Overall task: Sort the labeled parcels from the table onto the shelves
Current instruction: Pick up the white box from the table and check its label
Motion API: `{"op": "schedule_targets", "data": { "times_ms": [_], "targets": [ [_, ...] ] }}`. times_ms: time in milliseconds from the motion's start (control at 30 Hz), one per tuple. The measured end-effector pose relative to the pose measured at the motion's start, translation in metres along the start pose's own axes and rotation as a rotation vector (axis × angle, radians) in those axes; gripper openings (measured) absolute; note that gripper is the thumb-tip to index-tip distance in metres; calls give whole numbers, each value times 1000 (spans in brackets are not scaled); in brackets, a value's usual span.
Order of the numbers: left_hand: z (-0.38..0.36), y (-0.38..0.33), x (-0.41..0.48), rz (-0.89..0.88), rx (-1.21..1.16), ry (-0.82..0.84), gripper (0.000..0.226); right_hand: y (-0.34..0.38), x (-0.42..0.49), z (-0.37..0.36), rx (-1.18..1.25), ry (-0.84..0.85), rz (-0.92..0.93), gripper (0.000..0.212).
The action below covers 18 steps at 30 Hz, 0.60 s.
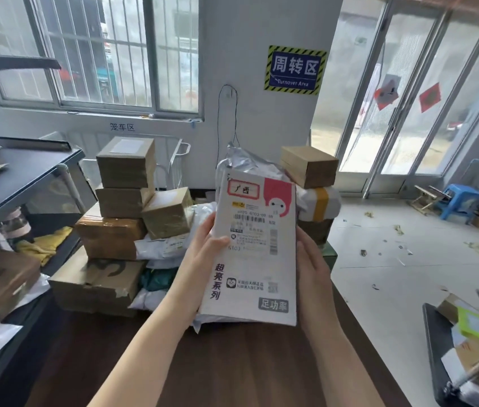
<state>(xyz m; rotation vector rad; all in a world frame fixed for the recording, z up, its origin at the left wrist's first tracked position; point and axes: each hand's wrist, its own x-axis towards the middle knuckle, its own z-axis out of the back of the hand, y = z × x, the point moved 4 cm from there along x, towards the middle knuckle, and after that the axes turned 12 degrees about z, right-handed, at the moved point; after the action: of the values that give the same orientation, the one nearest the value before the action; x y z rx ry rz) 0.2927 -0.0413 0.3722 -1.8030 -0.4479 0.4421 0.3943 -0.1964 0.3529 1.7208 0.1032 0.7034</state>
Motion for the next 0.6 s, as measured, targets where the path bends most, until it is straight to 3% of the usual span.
{"op": "schedule_targets", "data": {
  "times_ms": [167, 433, 600],
  "targets": [
    [10, -9, -1, -117, -27, -2, 78, 21, 10, -25, 116, 160, 33, 53],
    [20, -60, -13, -264, -67, -42, 56, 65, 29, -65, 226, 149, 101, 47],
    [17, -90, -52, -423, -87, -180, 41, 92, 22, -73, 343, 156, 140, 47]
  ]
}}
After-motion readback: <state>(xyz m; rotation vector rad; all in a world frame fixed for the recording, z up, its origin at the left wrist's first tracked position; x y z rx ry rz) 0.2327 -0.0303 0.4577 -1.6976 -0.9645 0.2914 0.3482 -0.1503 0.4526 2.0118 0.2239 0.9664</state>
